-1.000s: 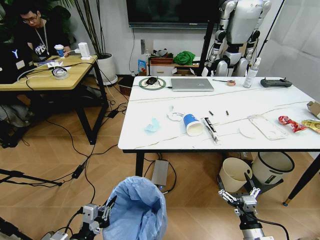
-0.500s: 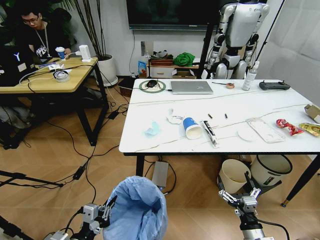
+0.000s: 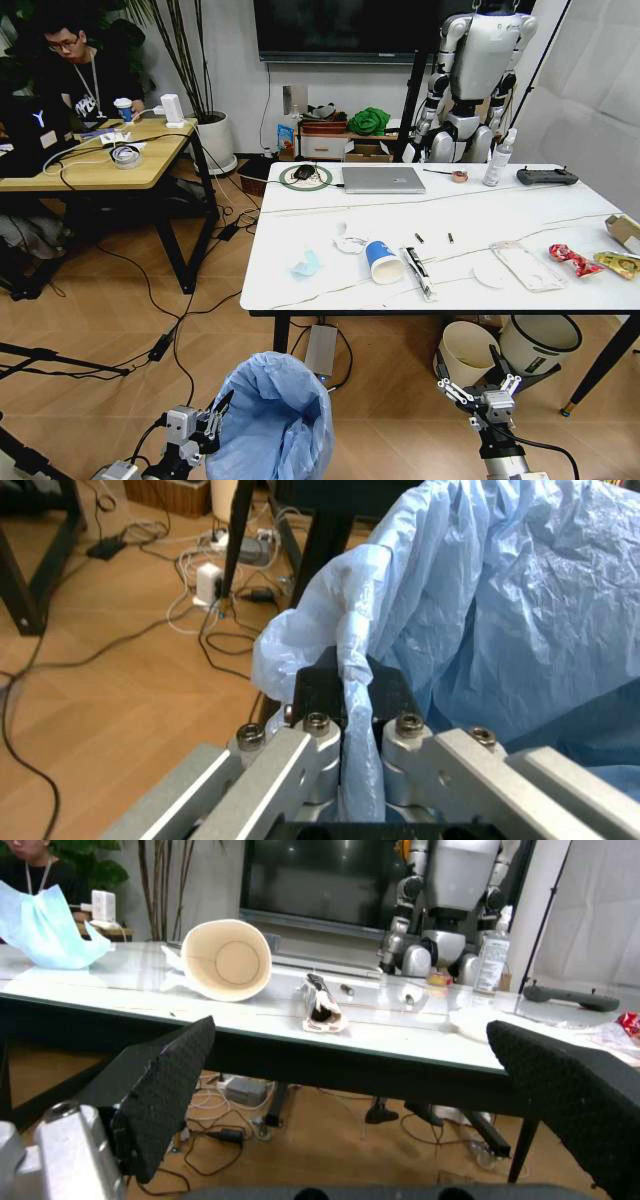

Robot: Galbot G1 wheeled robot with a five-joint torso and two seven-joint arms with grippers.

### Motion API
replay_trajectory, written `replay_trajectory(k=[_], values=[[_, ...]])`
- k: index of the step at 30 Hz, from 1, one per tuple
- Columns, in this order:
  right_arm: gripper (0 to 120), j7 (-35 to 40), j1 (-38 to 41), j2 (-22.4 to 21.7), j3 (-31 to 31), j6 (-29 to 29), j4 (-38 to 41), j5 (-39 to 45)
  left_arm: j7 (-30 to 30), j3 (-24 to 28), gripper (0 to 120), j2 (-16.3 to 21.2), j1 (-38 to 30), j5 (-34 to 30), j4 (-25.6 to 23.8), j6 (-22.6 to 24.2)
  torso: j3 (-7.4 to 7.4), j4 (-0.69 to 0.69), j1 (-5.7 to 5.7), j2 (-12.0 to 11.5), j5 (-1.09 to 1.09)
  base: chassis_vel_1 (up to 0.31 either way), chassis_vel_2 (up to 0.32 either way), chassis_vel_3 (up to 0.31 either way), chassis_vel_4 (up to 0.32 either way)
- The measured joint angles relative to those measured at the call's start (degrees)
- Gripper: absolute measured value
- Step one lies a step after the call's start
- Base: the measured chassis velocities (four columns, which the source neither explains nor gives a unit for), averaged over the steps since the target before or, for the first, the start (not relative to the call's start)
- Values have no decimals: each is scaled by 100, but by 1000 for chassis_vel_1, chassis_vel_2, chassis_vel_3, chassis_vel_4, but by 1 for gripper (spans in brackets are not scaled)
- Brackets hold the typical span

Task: Pick up the trash bin and place the trash from the table into it.

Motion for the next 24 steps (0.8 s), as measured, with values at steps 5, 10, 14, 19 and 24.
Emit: replay_trajectory(k=[5,10,14,19,24], values=[[100,1,6,0,6,0,-23,0,13,23,0,-13,-9,103,-2,-129,2,0,3,5,0,0,0,0,0],[100,4,14,0,8,0,-31,1,-45,68,0,-17,-29,72,-70,-211,-7,0,-3,-9,0,0,0,0,0],[100,5,15,0,8,0,-32,3,-55,69,0,-19,-30,64,-77,-217,-13,0,-7,-20,0,0,0,0,0],[100,7,14,0,8,0,-35,7,84,-13,0,-28,-20,126,-77,-130,-20,0,-13,-32,0,0,0,0,0],[100,9,15,0,7,0,-48,9,320,-87,0,-28,-23,96,-87,96,-27,0,-19,-45,0,0,0,0,0]])
